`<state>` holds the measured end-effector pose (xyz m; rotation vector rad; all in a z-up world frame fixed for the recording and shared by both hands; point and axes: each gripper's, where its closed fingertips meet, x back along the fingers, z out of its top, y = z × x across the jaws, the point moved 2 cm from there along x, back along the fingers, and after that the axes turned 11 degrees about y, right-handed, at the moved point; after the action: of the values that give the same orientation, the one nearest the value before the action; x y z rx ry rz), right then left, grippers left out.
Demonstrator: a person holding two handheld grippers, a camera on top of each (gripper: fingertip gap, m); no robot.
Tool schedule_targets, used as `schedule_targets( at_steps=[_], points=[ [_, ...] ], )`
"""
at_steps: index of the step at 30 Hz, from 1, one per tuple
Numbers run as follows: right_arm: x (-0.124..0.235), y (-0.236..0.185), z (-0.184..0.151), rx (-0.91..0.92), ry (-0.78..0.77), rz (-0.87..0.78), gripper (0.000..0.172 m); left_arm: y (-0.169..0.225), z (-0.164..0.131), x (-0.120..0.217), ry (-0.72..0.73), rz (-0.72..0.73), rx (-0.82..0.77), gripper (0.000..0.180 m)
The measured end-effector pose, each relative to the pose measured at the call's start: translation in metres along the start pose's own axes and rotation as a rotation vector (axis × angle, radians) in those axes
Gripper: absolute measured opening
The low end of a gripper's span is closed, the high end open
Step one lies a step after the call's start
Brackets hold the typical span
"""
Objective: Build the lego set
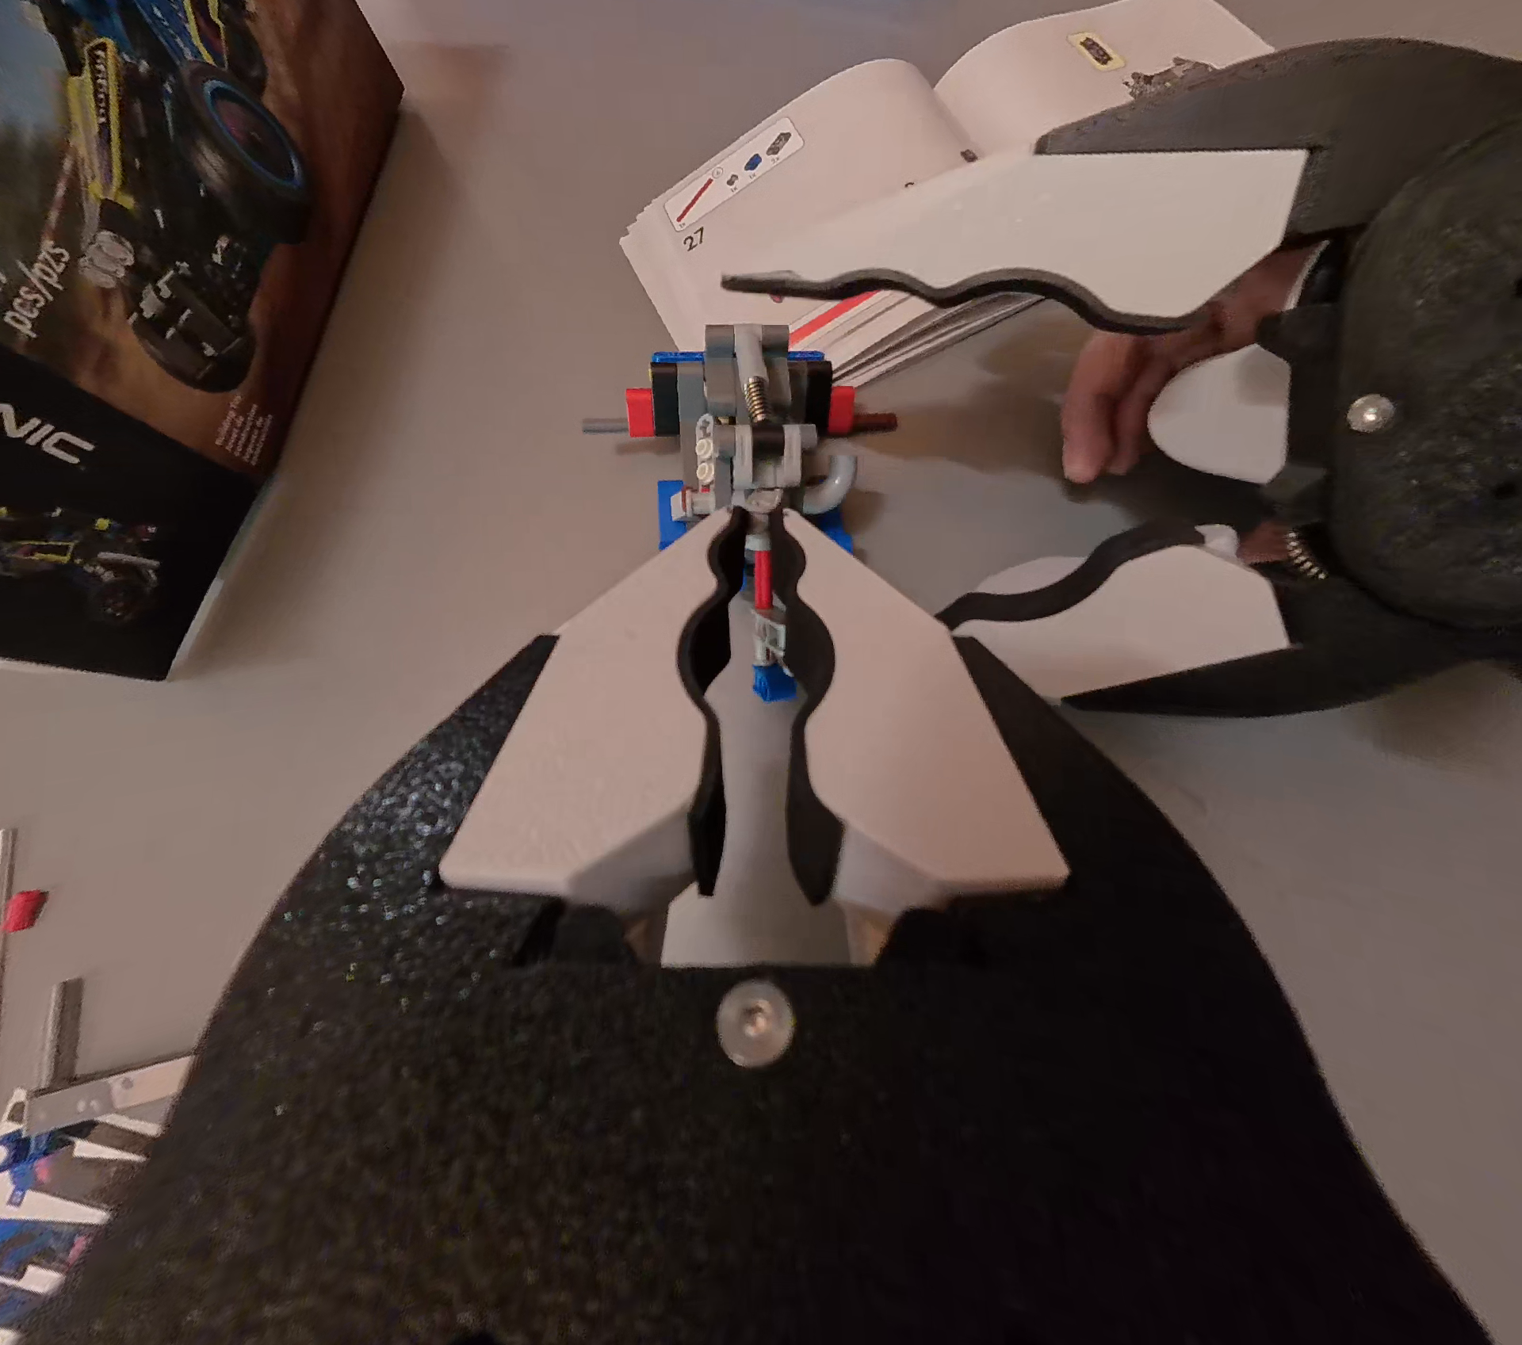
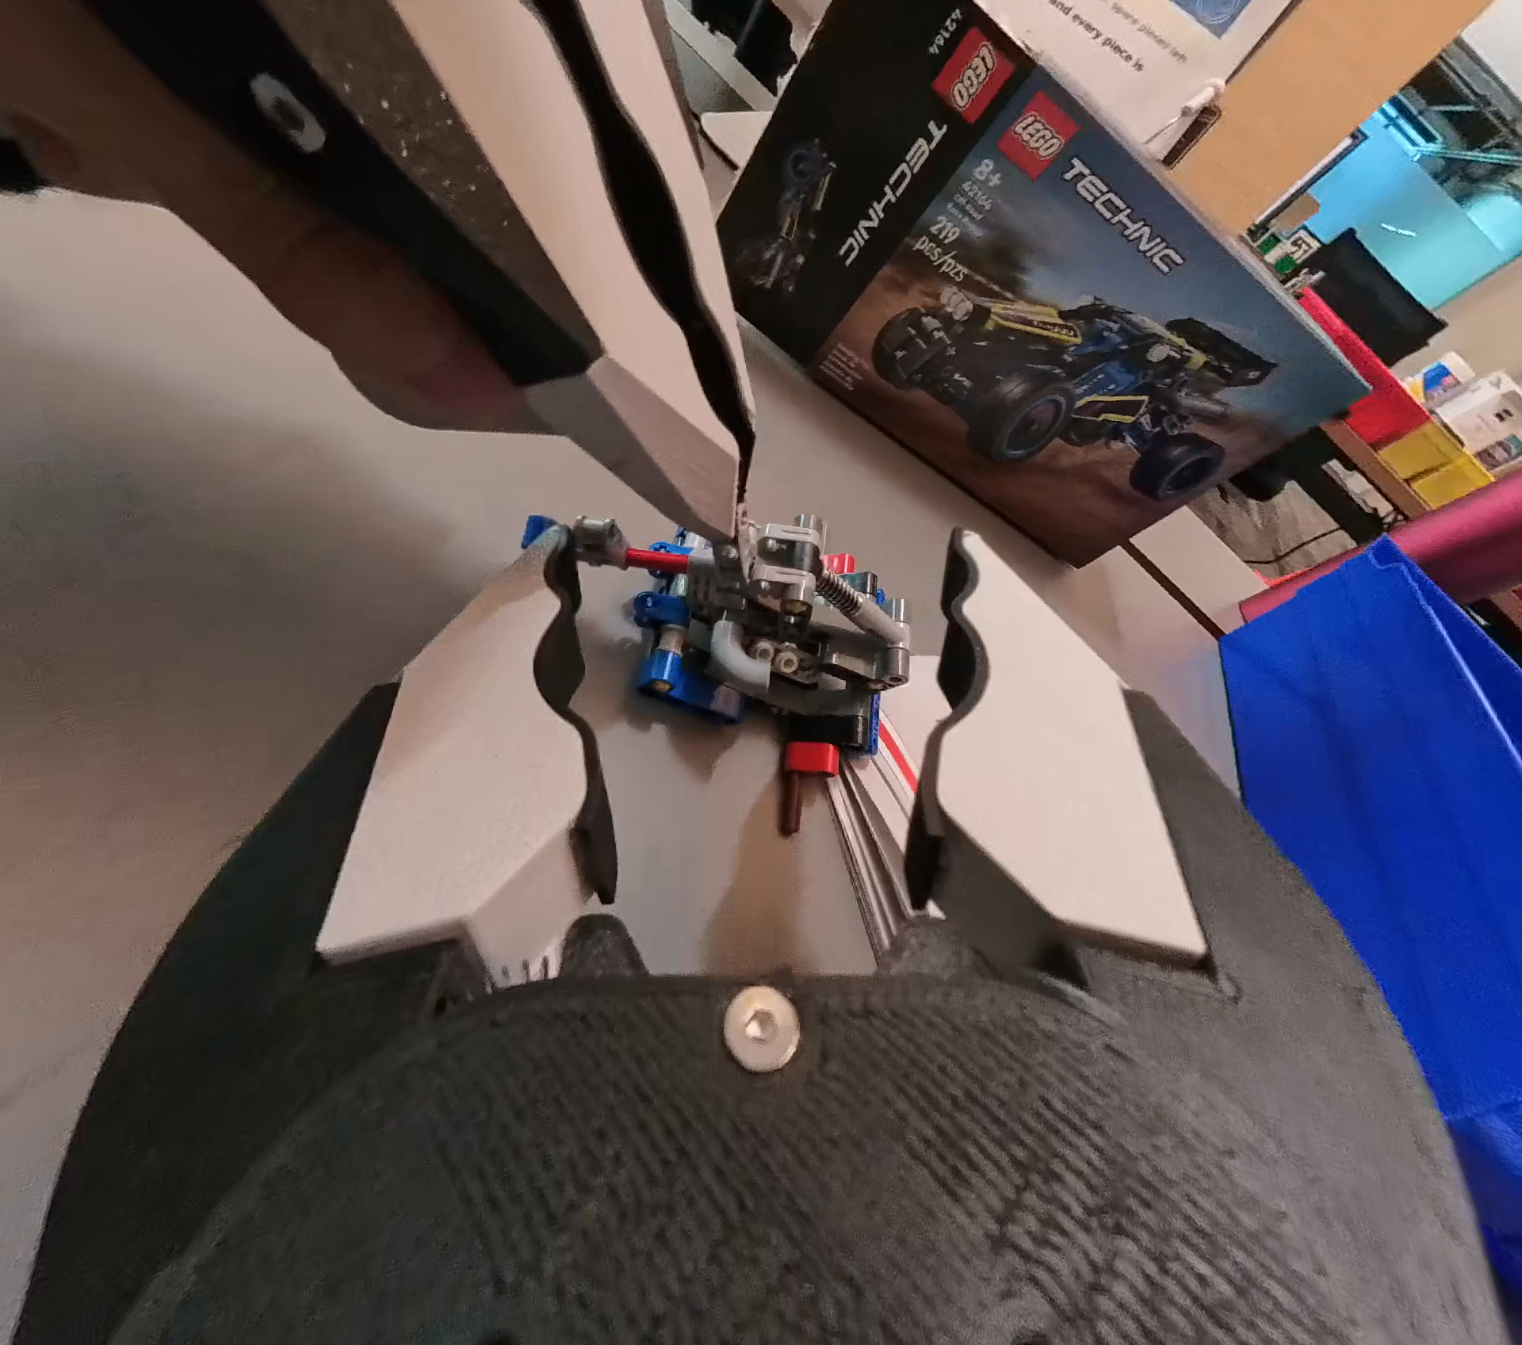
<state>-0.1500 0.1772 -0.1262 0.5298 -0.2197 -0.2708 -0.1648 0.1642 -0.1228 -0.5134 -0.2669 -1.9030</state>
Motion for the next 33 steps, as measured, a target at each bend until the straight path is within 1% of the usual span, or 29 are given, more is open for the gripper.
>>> schedule_targets(
  at_steps=[4, 7, 11, 17, 21, 24, 29, 33],
  points=[
    [-0.002, -0.004, -0.003, 0.065, -0.014, 0.01, 0.083, -0.001, 0.0, 0.0, 0.003, -0.008, 0.009, 0.002],
    [-0.004, -0.005, -0.004, 0.082, -0.019, 0.011, 0.082, -0.001, 0.0, -0.001, 0.007, -0.011, 0.017, 0.002],
    [-0.004, -0.005, 0.0, 0.071, 0.01, 0.016, 0.077, -0.002, 0.0, -0.002, 0.01, -0.013, 0.015, 0.002],
    [-0.007, -0.004, -0.002, 0.064, -0.008, 0.018, 0.073, -0.003, 0.001, -0.003, 0.011, -0.013, 0.011, 0.002],
    [-0.009, 0.001, -0.004, 0.035, -0.028, -0.004, 0.074, -0.004, 0.003, -0.004, 0.02, -0.011, 0.009, 0.003],
    [-0.01, 0.004, -0.01, 0.022, -0.062, -0.006, 0.076, -0.003, 0.004, -0.006, 0.028, -0.021, -0.037, 0.002],
    [-0.011, 0.007, -0.016, 0.044, -0.099, -0.017, 0.078, -0.005, 0.003, -0.008, 0.048, 0.005, -0.165, 0.003],
    [-0.011, 0.007, -0.017, 0.058, -0.103, -0.025, 0.077, -0.01, 0.004, -0.005, 0.072, 0.003, -0.191, 0.003]
  ],
)
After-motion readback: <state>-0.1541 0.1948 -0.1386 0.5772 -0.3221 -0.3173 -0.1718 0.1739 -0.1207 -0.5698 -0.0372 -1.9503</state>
